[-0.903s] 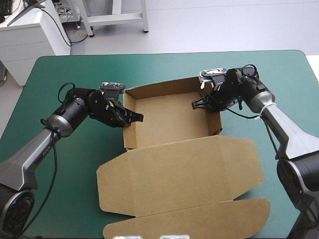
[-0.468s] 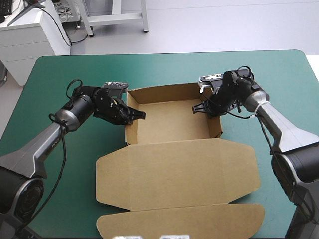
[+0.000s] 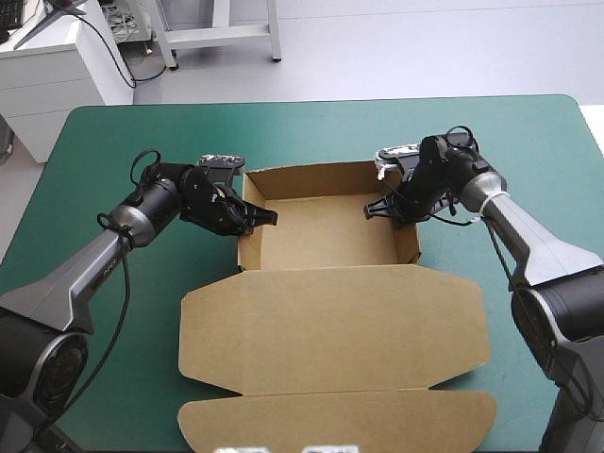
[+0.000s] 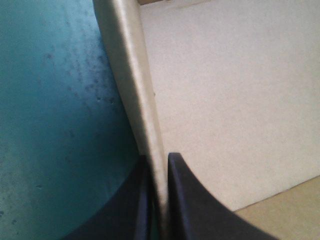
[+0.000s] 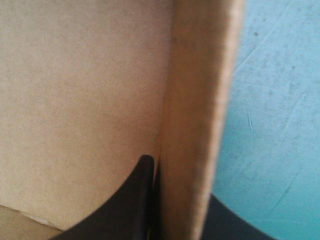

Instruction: Fold the box

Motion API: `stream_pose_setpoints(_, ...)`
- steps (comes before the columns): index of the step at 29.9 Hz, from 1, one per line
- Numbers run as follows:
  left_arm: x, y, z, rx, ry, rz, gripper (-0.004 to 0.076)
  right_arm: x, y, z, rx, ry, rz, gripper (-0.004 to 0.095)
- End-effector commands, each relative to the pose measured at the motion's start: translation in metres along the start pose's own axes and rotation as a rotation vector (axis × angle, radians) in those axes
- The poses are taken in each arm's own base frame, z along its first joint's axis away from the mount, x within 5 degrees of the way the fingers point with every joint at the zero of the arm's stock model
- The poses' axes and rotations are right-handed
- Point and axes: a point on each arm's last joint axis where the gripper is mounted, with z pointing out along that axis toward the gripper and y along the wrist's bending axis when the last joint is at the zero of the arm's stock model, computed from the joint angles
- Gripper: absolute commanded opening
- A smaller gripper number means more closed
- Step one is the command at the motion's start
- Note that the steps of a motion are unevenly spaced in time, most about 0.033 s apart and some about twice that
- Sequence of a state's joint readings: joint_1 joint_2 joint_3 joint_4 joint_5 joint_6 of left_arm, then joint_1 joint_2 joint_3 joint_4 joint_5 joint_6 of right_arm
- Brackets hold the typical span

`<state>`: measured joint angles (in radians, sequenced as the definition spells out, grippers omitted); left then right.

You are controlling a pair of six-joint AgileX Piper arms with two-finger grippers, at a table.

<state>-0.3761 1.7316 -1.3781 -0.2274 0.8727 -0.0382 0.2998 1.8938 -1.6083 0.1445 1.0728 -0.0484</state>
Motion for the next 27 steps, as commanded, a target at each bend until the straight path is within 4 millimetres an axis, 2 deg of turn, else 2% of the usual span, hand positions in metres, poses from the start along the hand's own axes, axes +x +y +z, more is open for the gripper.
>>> stream_pose_setpoints(1,0.004,-0.012,-0.011,0.047,0.063,0.086,0.0067,-0.001,0.021,-0.024,-0.110,-0.041,-0.045,0.0287)
stream_pose_setpoints(3,0.001,-0.014,-0.017,0.051,0.062,0.098,0.0139,0.001,0.020,-0.025,-0.112,-0.031,-0.039,0.0472)
stream_pose_setpoints(6,-0.008,-0.018,-0.026,0.060,0.025,0.121,0.0307,0.003,0.019,-0.026,-0.114,-0.009,-0.039,0.0756)
stream_pose_setpoints(8,-0.012,-0.021,-0.034,0.080,0.011,0.132,0.0428,0.004,0.018,-0.026,-0.108,0.009,-0.041,0.0847)
stream_pose_setpoints(10,-0.016,-0.024,-0.043,0.081,-0.007,0.143,0.0484,0.005,0.016,-0.029,-0.107,0.006,-0.035,0.0856)
stream_pose_setpoints(13,-0.020,-0.027,-0.061,0.077,-0.048,0.166,0.0487,0.003,0.008,-0.042,-0.100,-0.047,-0.017,0.0856)
stream_pose_setpoints(20,-0.021,-0.032,-0.108,0.060,-0.164,0.221,0.0485,0.013,-0.016,-0.098,-0.065,-0.182,0.007,0.0850)
stream_pose_setpoints(24,-0.014,-0.033,-0.131,0.045,-0.212,0.242,0.0430,0.024,-0.024,-0.136,-0.053,-0.284,0.018,0.0850)
stream_pose_setpoints(27,-0.006,-0.033,-0.146,0.030,-0.214,0.265,0.0333,0.033,-0.024,-0.159,-0.071,-0.344,0.013,0.0850)
